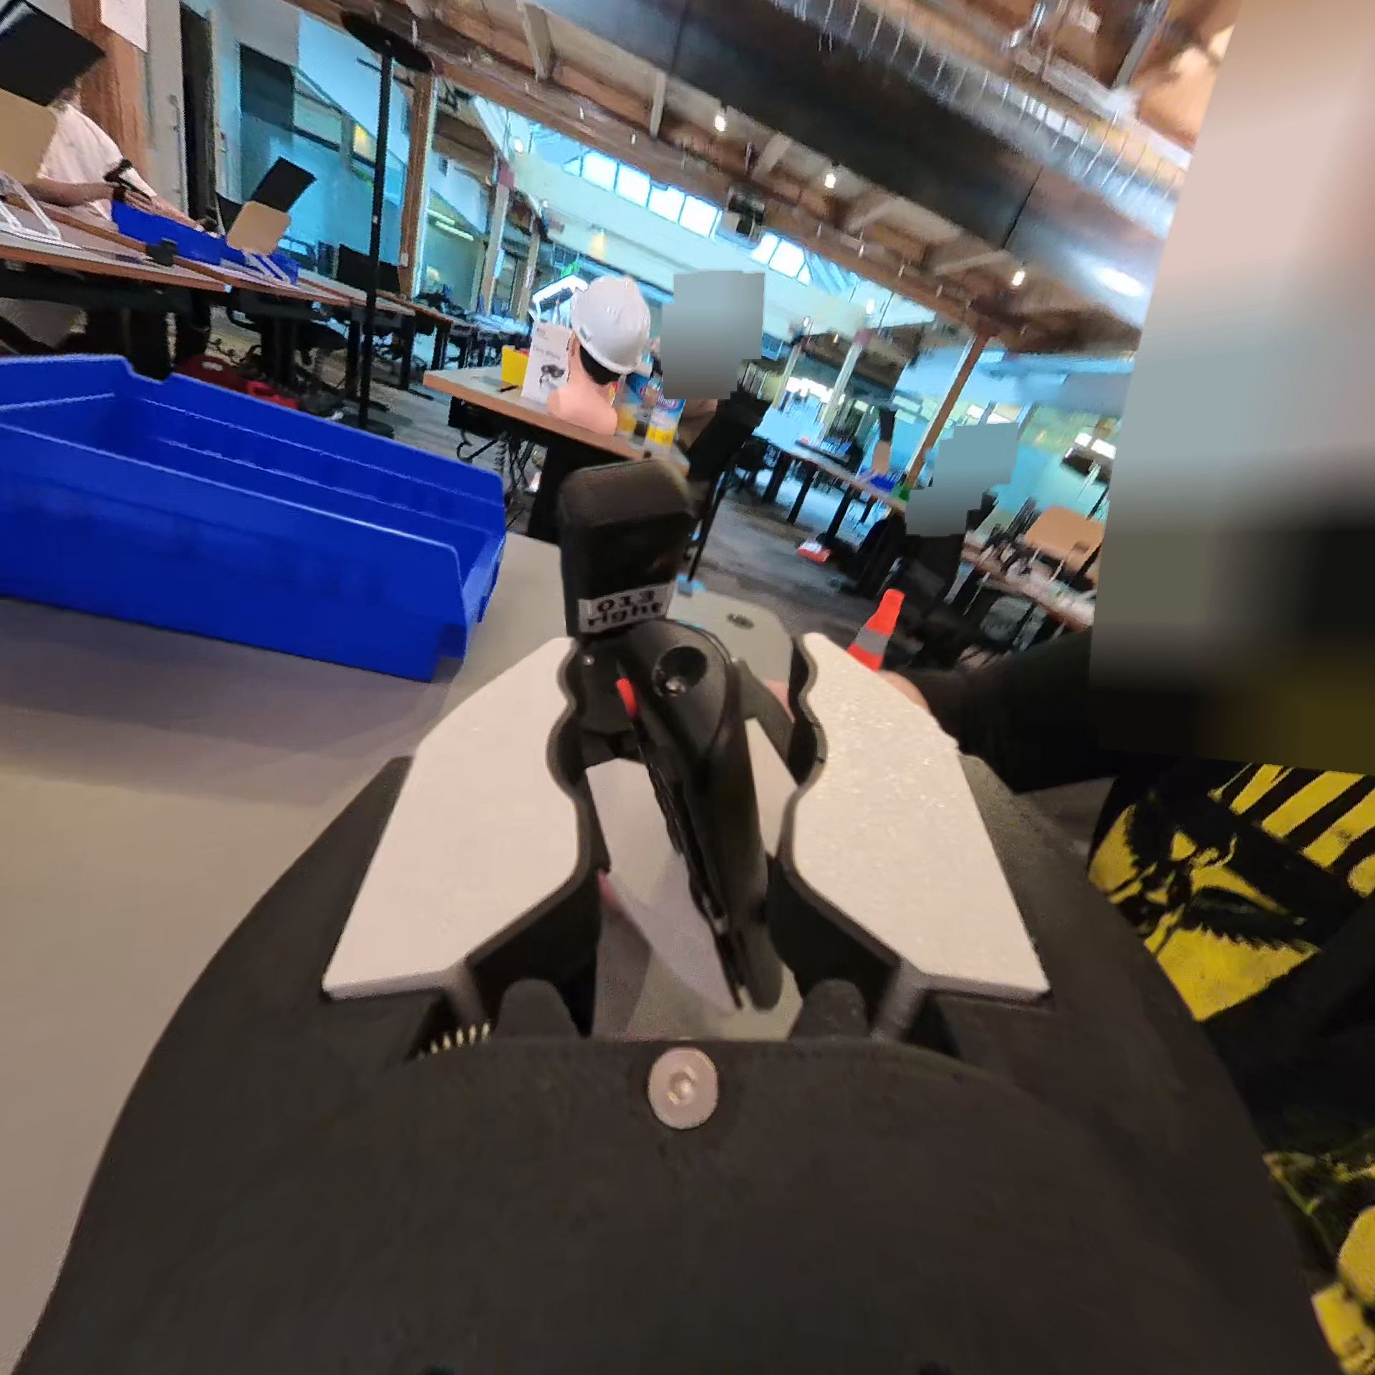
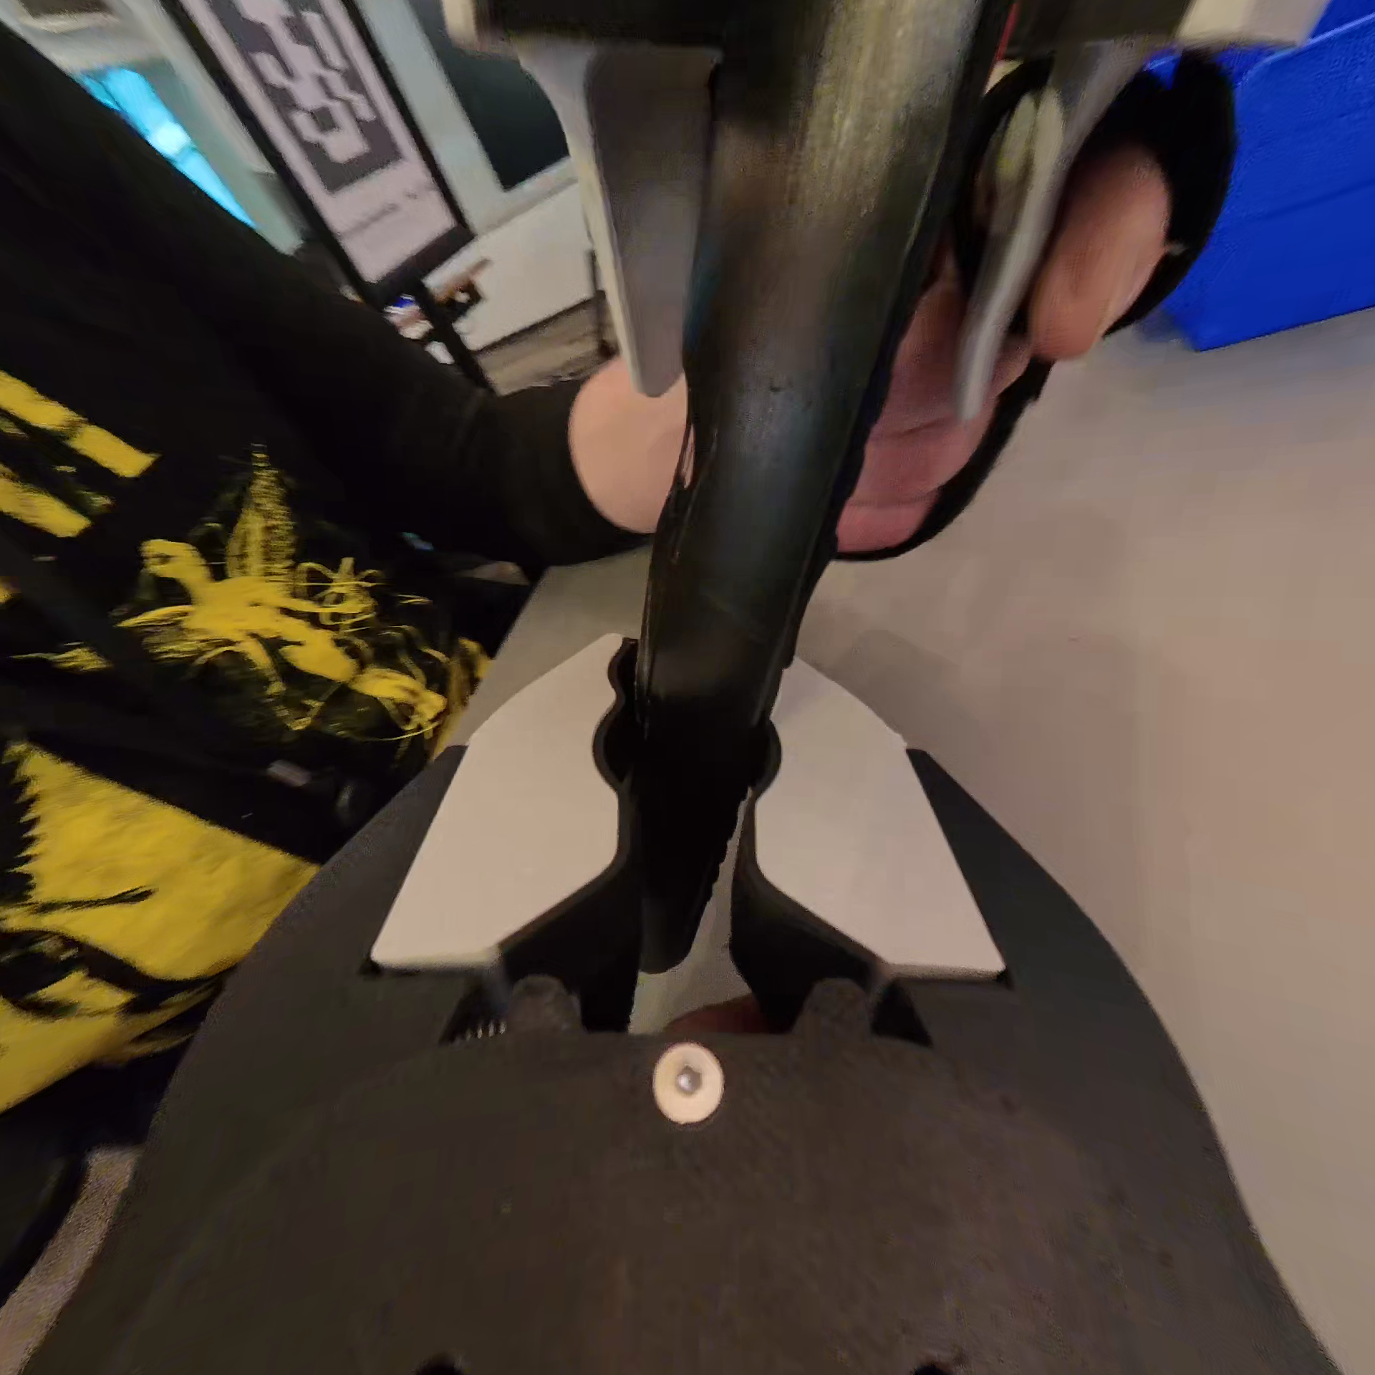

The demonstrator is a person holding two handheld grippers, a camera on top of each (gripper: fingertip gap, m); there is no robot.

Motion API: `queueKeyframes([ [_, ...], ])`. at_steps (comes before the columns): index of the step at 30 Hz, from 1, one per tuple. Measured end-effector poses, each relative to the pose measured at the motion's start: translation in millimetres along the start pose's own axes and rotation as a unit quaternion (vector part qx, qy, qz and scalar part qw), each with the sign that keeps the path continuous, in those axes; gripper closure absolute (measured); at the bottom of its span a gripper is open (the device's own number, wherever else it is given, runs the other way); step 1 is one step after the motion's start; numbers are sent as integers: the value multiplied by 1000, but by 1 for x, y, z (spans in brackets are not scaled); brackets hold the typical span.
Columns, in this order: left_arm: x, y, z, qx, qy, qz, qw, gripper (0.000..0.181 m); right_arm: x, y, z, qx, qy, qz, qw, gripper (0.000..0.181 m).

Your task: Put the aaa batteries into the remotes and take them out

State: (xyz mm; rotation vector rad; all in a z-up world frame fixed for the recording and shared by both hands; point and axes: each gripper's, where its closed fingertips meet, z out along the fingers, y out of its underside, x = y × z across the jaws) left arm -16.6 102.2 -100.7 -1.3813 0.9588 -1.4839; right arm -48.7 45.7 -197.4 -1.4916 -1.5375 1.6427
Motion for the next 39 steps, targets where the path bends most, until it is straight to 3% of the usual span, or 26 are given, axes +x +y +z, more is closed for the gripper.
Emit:
queueKeyframes([
  [4, 3, 20, -4, -92, -24, 71, 993, 112, -13, 1, -7, -1, -92, 47, 995, 156],
  [7, -1, 31, -9, -131, -45, 86, 987, 122, -18, 4, -10, -15, -122, 52, 991, 156],
  [10, -2, 25, -12, -108, -37, 59, 992, 145, -16, 15, -7, -62, -121, 53, 989, 156],
  [12, -13, 28, -13, -117, -67, 45, 990, 148, -12, 19, -5, -78, -112, 57, 989, 156],
  [16, -10, 36, -12, -136, -45, 7, 990, 144, -12, 24, -4, -100, -112, 58, 987, 157],
  [18, -13, 41, -9, -144, -54, 9, 988, 130, -13, 26, -3, -107, -108, 53, 987, 157],
  [22, -2, 50, 2, -152, -16, 23, 988, 141, -17, 29, -2, -117, -118, 54, 985, 157],
  [27, -6, 45, 7, -129, -34, 20, 991, 144, -16, 27, -5, -107, -108, 54, 987, 157],
  [30, -16, 39, 5, -106, -46, -20, 993, 152, -6, 18, -9, -70, -60, 40, 995, 152],
  [32, -27, 35, 0, -85, -67, -52, 993, 157, 8, 9, -15, -37, 7, 23, 999, 131],
  [34, -35, 36, -4, -75, -76, -90, 990, 157, 22, 0, -22, -18, 86, -30, 996, 126],
  [39, -58, 46, -11, -60, -123, -151, 979, 159, 41, -35, -48, -16, 305, -198, 931, 121],
])
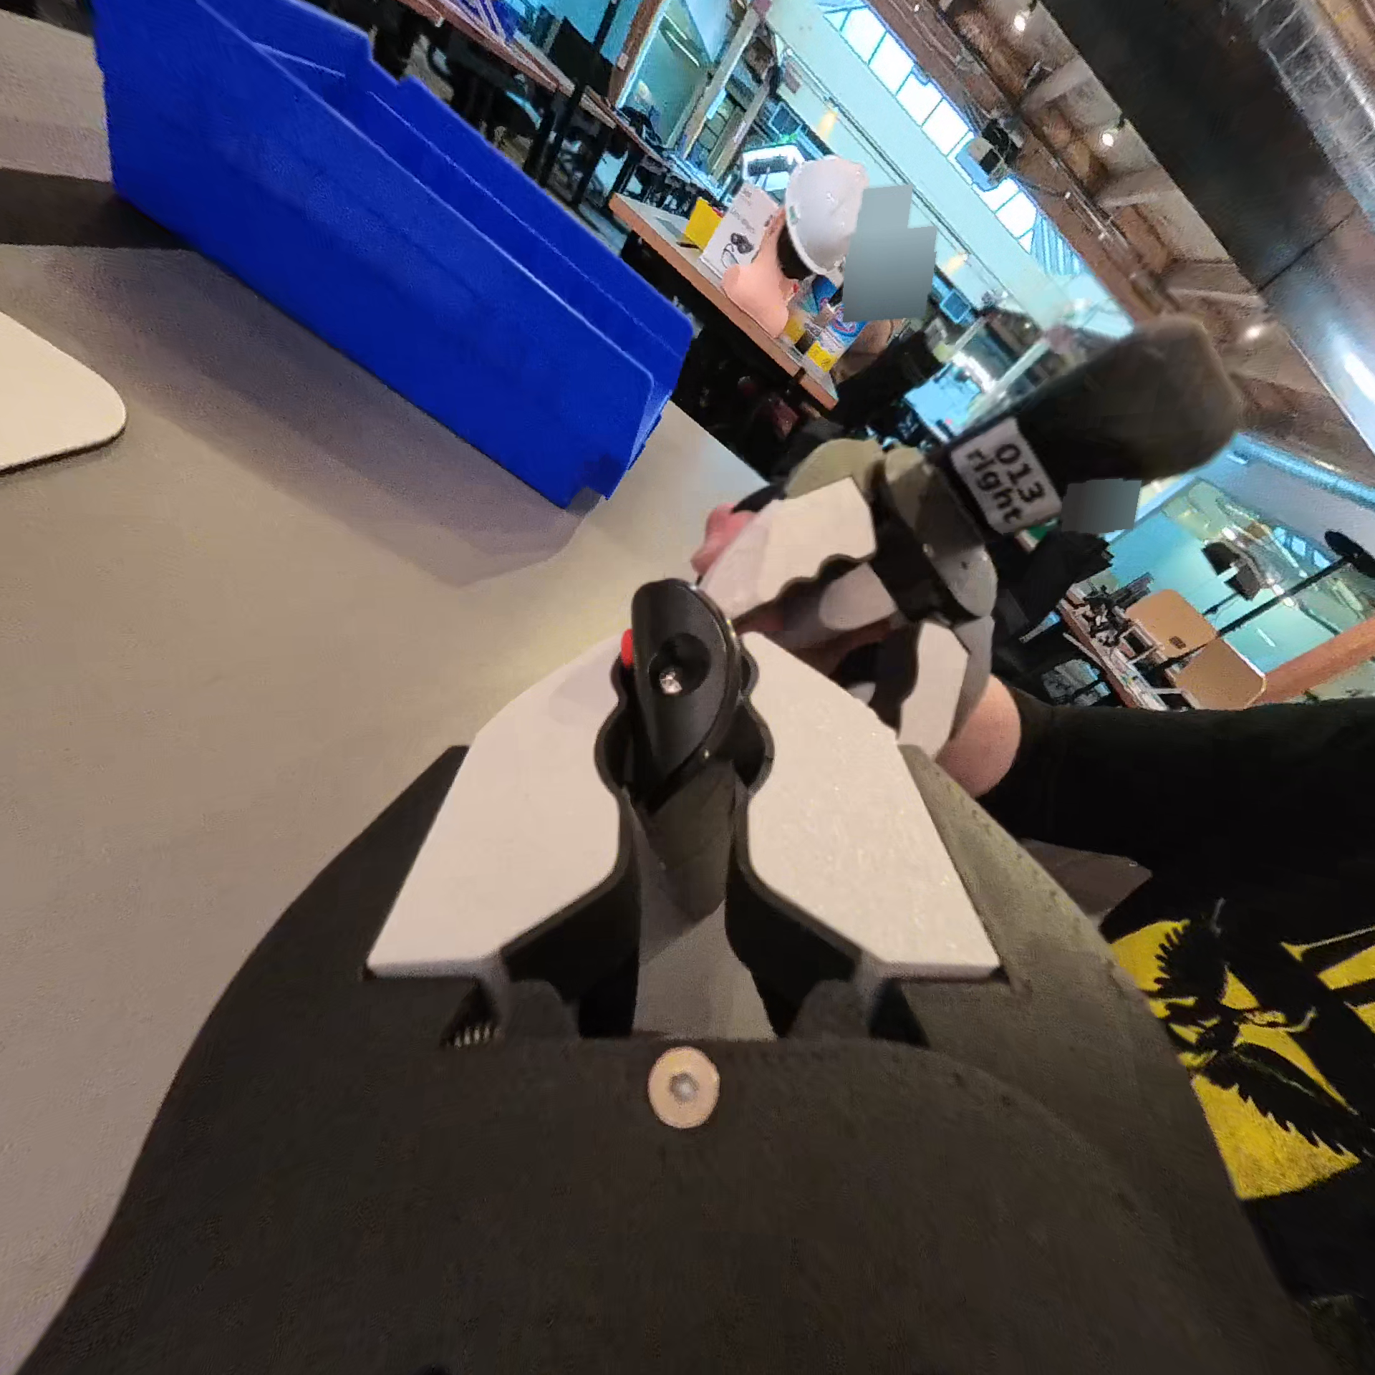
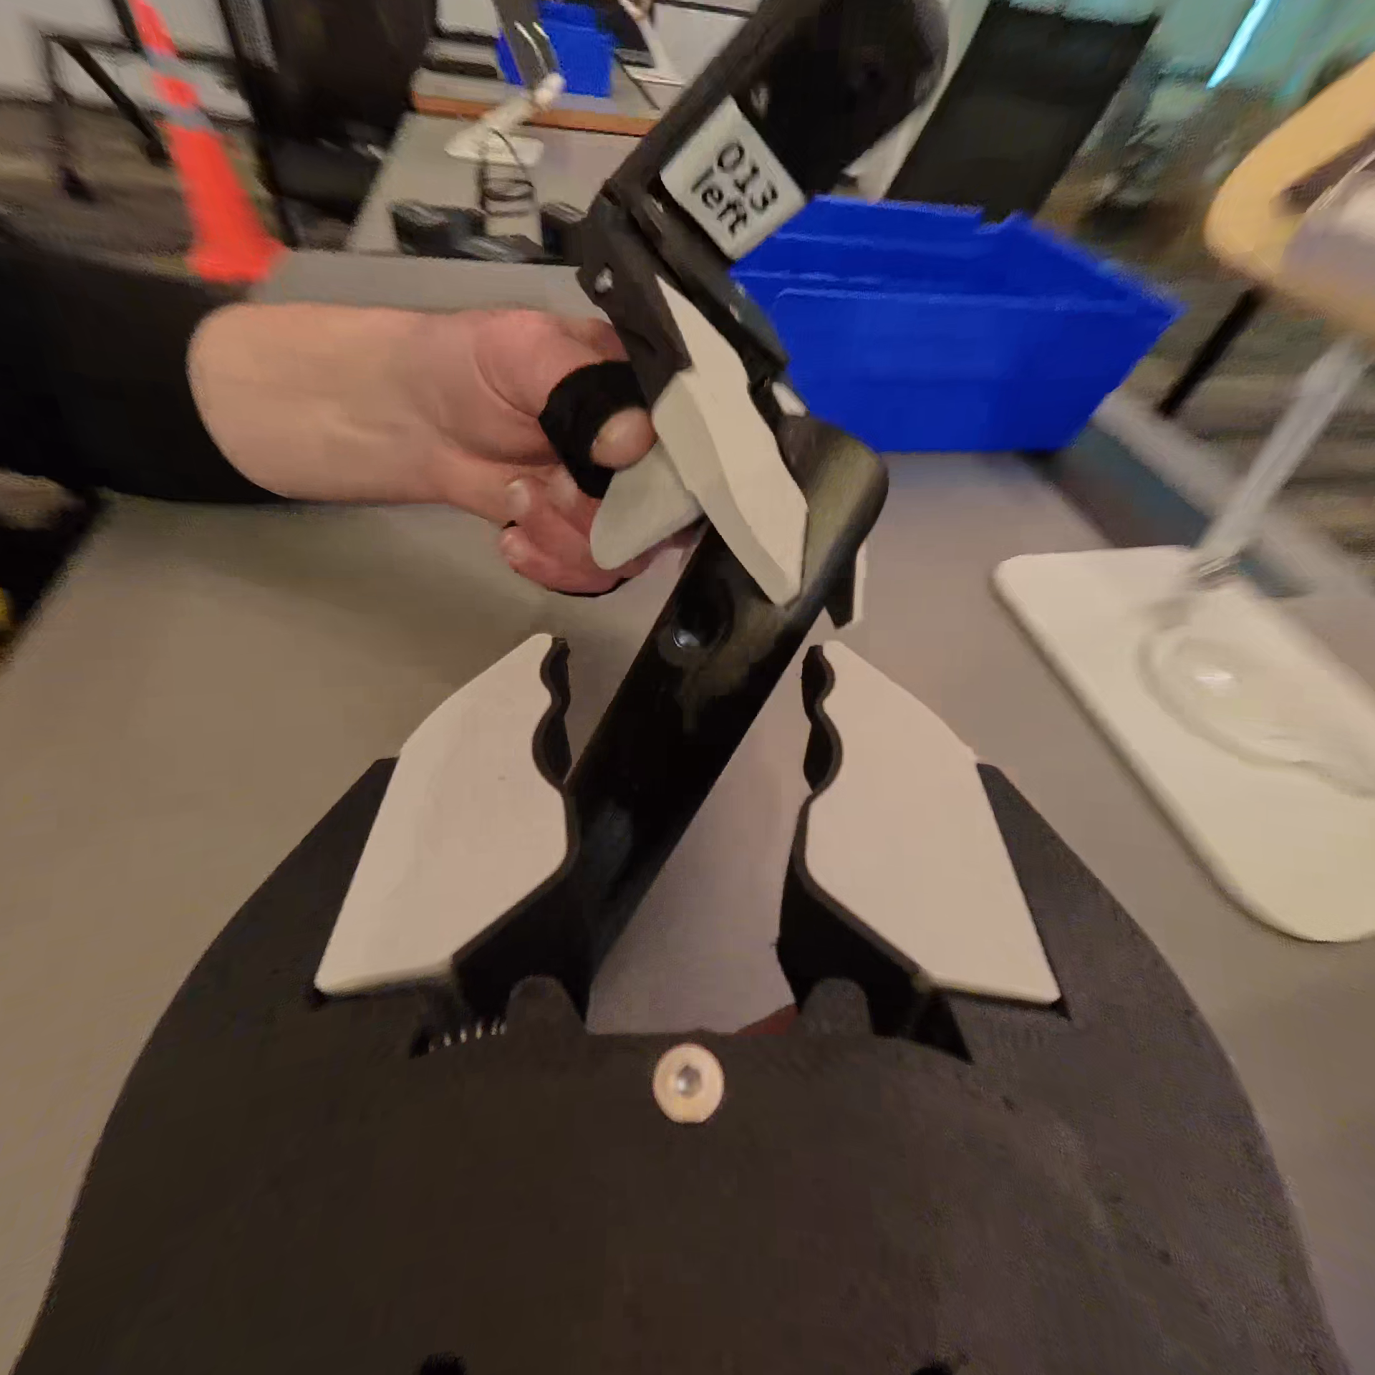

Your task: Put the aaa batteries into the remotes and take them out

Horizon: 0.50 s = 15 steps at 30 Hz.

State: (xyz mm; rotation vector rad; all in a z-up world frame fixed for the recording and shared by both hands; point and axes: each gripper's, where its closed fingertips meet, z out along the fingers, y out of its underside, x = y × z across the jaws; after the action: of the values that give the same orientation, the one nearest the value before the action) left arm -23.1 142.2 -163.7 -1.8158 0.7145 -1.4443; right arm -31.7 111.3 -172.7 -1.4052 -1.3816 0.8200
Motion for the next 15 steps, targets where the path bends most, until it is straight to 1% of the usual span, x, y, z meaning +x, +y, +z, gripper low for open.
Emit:
queueKeyframes([
  [1, -1, 2, 1, -1, 7, -12, 1000, 158, 2, -3, -1, -4, 28, -39, 999, 122],
  [3, -8, 4, 3, -1, -7, -39, 999, 158, 0, 0, 4, -28, 66, -113, 991, 119],
  [4, -11, 5, 4, -4, -10, -49, 999, 158, 1, 5, 8, -49, 81, -142, 985, 112],
  [6, -16, 6, 3, -1, -15, -74, 997, 158, 2, 13, 11, -81, 105, -187, 973, 103],
  [7, -19, 5, 3, 6, -19, -85, 996, 158, 3, 12, 11, -84, 115, -199, 970, 107],
  [9, -22, 3, 2, 20, -19, -98, 995, 159, -4, 9, 10, -79, 109, -231, 964, 133],
  [10, -24, 3, 1, 20, -18, -106, 994, 159, -7, 10, 11, -84, 107, -248, 959, 136],
  [13, -26, 7, 3, 14, -24, -116, 993, 158, -11, 25, 23, -130, 96, -256, 953, 122],
  [15, -30, 7, 3, 17, -37, -124, 991, 158, -8, 31, 29, -148, 111, -281, 942, 114],
])
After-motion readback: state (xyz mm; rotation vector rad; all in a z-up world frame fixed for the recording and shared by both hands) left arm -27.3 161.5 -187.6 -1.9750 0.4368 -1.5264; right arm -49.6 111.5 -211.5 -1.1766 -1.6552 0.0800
